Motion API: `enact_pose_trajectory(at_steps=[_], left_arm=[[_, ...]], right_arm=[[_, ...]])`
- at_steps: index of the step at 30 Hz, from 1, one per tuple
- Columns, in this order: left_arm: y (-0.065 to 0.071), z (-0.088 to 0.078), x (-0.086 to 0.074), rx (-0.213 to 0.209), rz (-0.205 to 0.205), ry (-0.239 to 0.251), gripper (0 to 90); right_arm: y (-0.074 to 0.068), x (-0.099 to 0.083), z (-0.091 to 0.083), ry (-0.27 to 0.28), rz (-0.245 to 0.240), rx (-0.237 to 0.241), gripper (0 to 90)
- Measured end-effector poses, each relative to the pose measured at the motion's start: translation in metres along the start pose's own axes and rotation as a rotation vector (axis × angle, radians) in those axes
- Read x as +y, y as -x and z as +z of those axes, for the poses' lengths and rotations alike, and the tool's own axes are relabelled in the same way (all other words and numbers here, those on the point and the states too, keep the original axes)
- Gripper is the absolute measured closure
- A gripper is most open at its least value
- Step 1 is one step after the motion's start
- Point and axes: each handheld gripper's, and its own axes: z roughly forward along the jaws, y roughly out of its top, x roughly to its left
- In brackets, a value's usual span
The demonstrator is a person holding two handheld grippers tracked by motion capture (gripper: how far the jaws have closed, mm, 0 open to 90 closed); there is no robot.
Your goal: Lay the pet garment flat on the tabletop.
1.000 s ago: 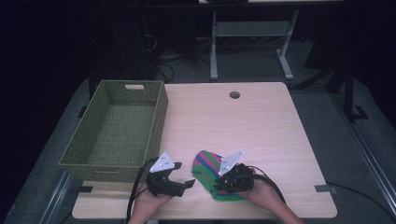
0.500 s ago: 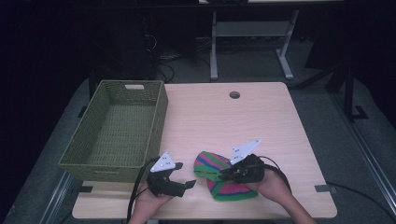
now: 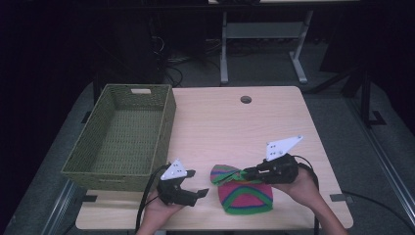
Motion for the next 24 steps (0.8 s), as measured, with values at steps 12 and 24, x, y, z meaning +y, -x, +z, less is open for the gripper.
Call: enact_pose_trajectory(at_steps=[12,24], left_arm=[[0.011,0.015,0.01,-0.059,0.079,-0.049,22.7],[0.015,0.034,0.021,-0.069,0.176,-0.076,29.6]], right_arm=[[0.006,-0.028,-0.005,0.028,0.034,0.063,81.3],[0.014,-0.038,-0.018,0.07,0.064,0.075,81.1]])
